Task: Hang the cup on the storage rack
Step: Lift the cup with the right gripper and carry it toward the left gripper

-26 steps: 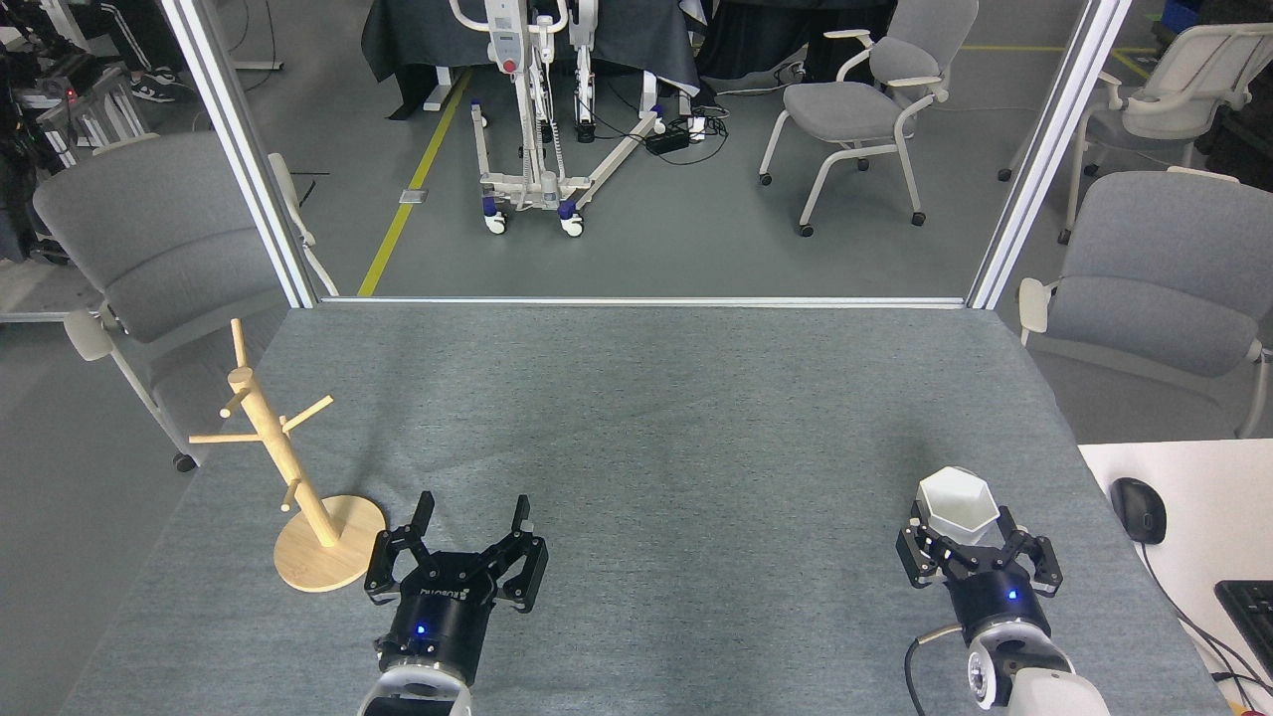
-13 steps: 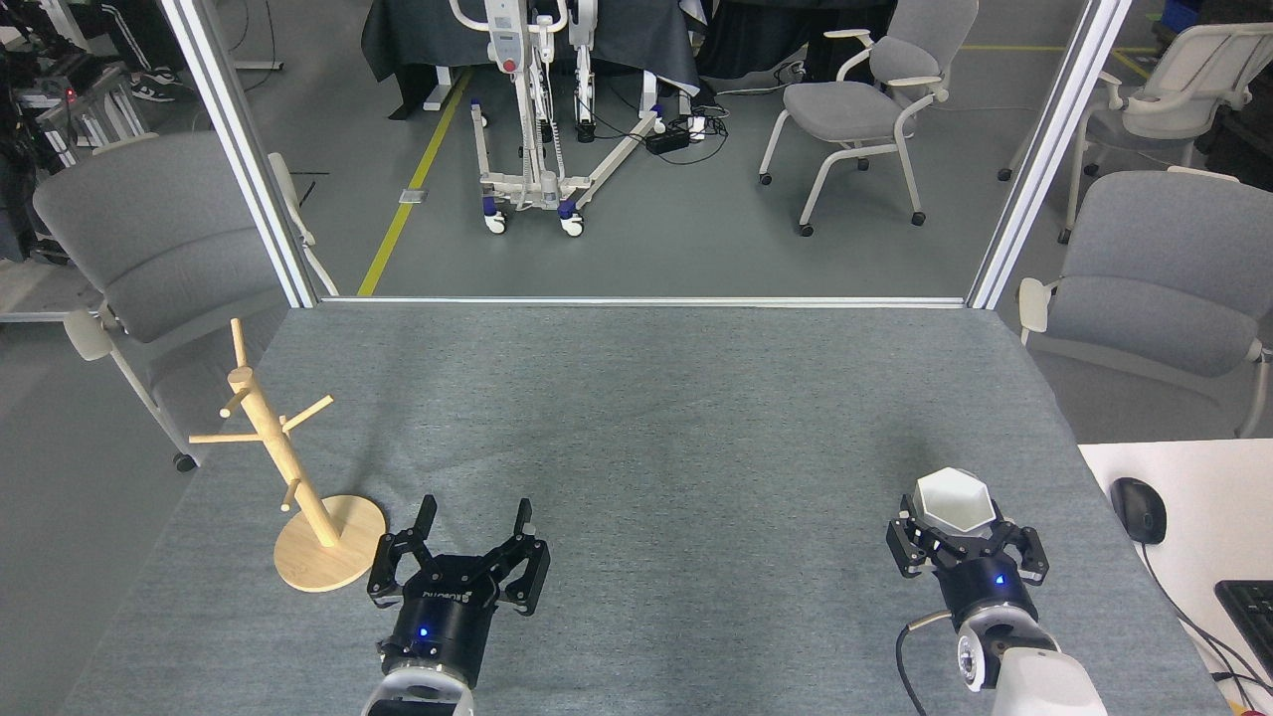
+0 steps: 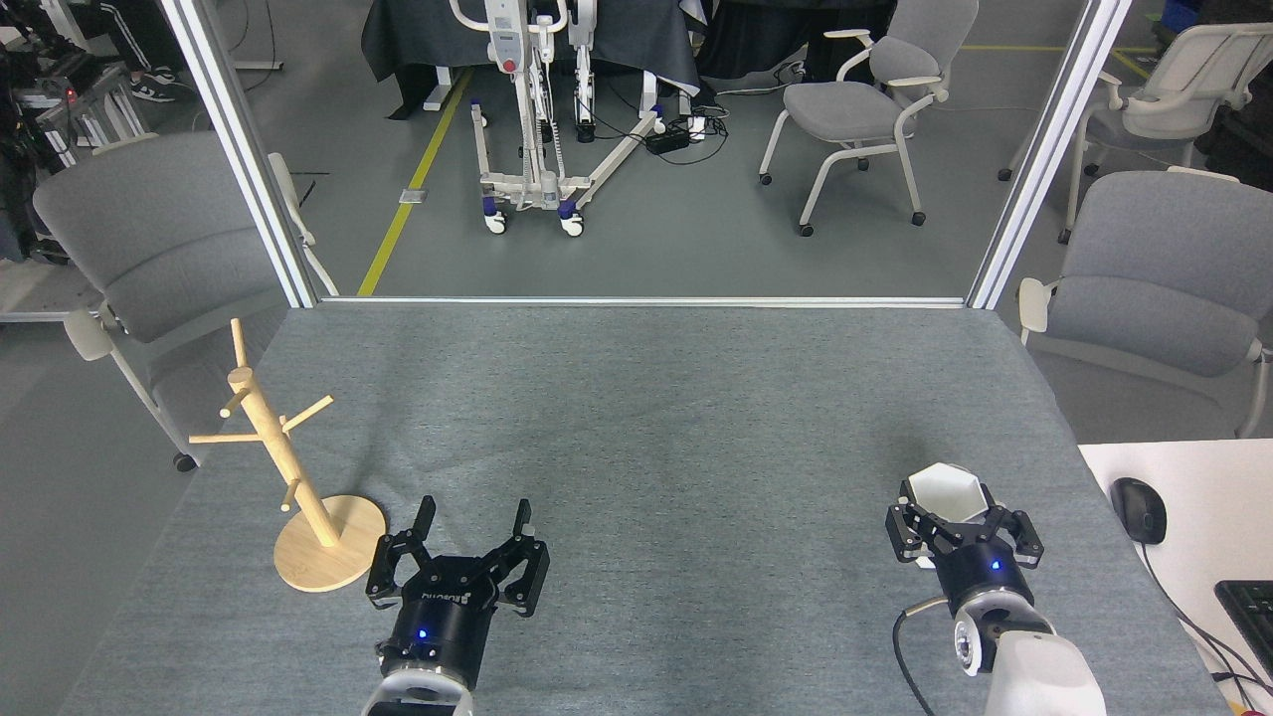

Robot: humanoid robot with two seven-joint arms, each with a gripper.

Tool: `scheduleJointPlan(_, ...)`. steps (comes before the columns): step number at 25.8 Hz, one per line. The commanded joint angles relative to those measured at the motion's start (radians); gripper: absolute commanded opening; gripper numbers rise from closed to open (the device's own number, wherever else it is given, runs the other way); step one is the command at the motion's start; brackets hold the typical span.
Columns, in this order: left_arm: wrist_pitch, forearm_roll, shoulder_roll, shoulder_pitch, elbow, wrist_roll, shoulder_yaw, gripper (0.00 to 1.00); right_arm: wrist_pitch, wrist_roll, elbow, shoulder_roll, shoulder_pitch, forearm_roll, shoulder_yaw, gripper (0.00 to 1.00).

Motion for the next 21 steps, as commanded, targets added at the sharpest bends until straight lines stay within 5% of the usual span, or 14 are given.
scheduleJointPlan(1,0.0,0.0,0.0,0.0,-0.001,0.001,0.001,0.99,-0.001,-0.008,0.002,0.0,-0.002,0.005,0.0,0.71)
scheduleJointPlan(4,0.005,0.0,-0.002,0.0,-0.001,0.001,0.001,0.99,-0.011,-0.008,-0.004,0.0,-0.002,0.008,-0.002,0.5)
scheduleJointPlan(9,-0.001,0.002,-0.002,-0.003,-0.001,-0.011,0.001,0.99,-0.004,0.066,-0.112,-0.009,0.001,-0.001,-0.003,0.5)
scheduleJointPlan(13,-0.059,0.002,0.006,-0.029,-0.004,-0.001,0.002,0.99,0.013,0.259,-0.343,-0.037,0.008,-0.023,-0.008,0.49)
scheduleJointPlan(16,-0.098,0.002,0.008,-0.031,0.001,-0.001,0.001,0.99,0.153,0.397,-0.557,-0.025,0.023,-0.06,0.02,0.45)
scheduleJointPlan(21,-0.151,-0.009,0.014,-0.018,0.008,0.002,-0.019,0.99,0.506,0.595,-0.802,0.038,0.014,-0.052,0.267,0.47)
